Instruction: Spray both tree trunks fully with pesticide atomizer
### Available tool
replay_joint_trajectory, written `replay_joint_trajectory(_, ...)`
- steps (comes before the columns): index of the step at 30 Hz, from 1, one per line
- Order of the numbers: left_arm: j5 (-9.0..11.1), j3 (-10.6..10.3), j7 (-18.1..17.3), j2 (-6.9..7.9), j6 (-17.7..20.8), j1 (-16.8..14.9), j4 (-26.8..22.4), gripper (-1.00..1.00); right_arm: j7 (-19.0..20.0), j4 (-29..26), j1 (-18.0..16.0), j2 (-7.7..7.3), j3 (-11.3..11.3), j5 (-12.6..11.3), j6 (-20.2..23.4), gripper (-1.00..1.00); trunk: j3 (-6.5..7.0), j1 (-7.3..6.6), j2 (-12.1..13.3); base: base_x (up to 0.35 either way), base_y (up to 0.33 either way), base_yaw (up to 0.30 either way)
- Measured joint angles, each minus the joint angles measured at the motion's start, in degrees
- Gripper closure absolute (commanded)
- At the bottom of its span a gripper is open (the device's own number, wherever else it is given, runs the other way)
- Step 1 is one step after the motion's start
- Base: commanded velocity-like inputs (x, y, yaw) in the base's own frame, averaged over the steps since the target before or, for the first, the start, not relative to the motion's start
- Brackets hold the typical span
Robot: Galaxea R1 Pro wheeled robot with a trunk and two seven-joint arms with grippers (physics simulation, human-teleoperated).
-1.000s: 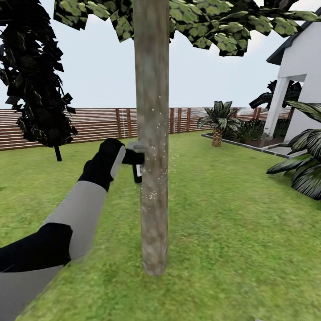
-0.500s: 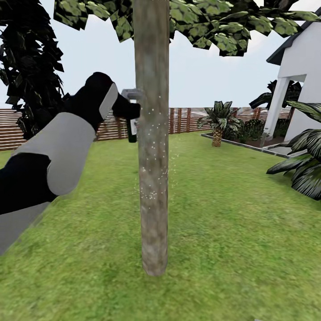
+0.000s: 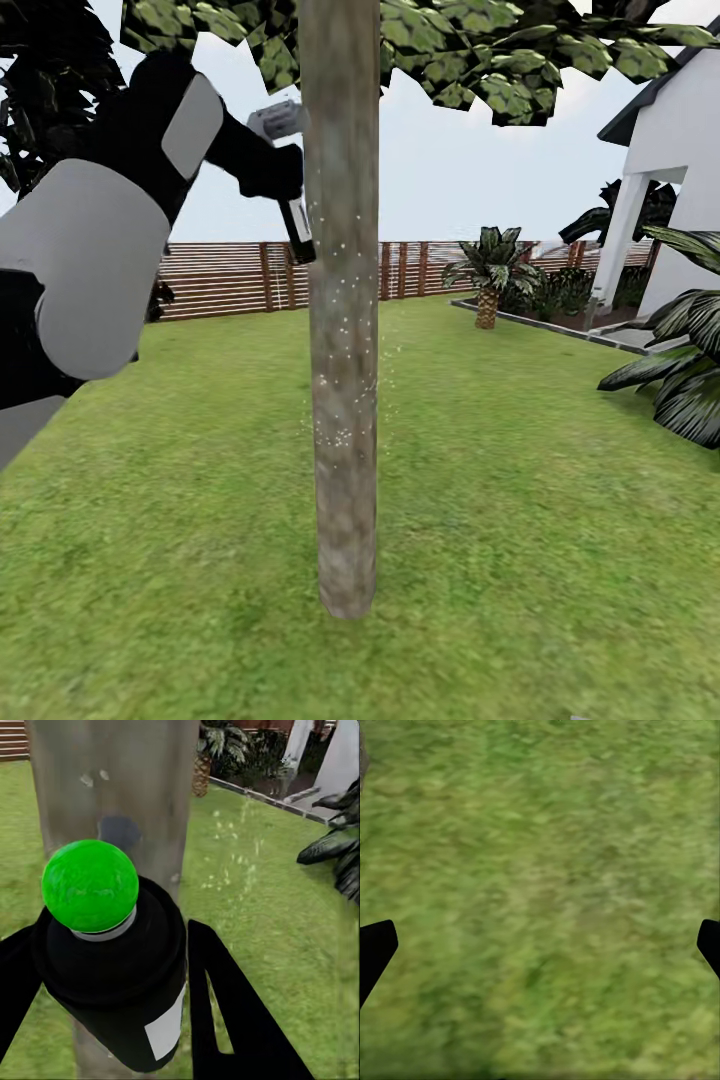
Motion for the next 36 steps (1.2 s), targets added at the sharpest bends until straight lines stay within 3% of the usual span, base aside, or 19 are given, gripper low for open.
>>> replay_joint_trajectory(2,4.23,-0.01,0.04,-0.01,-0.01,-0.59,-0.03,1.0,0.0,0.0,0.0,-0.01,0.0,-0.04,0.0,-1.0,0.0,0.0,0.0,0.0,0.0,0.0)
replay_joint_trajectory(4,6.27,-0.01,0.04,-0.08,-0.02,-1.08,-0.01,1.0,0.0,0.0,0.0,0.0,0.0,-0.01,0.0,-1.0,0.0,0.0,0.01,0.0,0.0,0.0)
replay_joint_trajectory(6,6.74,-0.03,0.02,-0.09,-0.03,-1.22,0.05,1.0,0.0,0.0,0.0,0.0,0.0,0.0,0.0,-1.0,0.0,0.0,0.01,0.0,0.0,0.0)
replay_joint_trajectory(13,7.01,-0.2,0.06,-0.15,-0.06,-1.32,0.78,1.0,0.0,0.0,0.0,0.0,0.0,-0.01,0.0,-1.0,0.0,0.0,0.01,0.0,0.0,0.0)
replay_joint_trajectory(19,6.6,-0.56,0.24,1.49,-0.27,-1.32,3.75,1.0,0.0,0.0,0.0,-0.05,0.0,-0.02,0.0,-1.0,-0.01,0.0,0.01,0.0,0.0,0.0)
replay_joint_trajectory(23,6.78,-0.77,0.3,1.54,-0.34,-1.32,5.65,1.0,0.0,0.0,0.0,-0.07,0.0,-0.01,0.0,-1.0,0.0,0.0,0.01,0.0,0.0,0.0)
replay_joint_trajectory(25,6.83,-0.87,0.32,1.14,-0.44,-1.31,7.83,1.0,0.0,0.0,0.0,-0.04,0.0,0.0,0.0,-1.0,-0.01,0.01,0.02,0.0,0.0,0.0)
replay_joint_trajectory(30,7.01,-0.81,0.42,-1.95,-0.78,-1.3,14.67,1.0,0.01,0.0,0.0,-0.07,0.0,0.0,0.0,-1.0,-0.01,0.01,0.03,0.0,0.0,0.0)
replay_joint_trajectory(36,6.92,-0.79,0.42,-2.91,-1.96,-1.29,20.26,1.0,0.01,0.0,0.0,-0.04,0.0,0.0,0.0,-1.0,0.0,0.0,0.01,0.0,0.0,0.0)
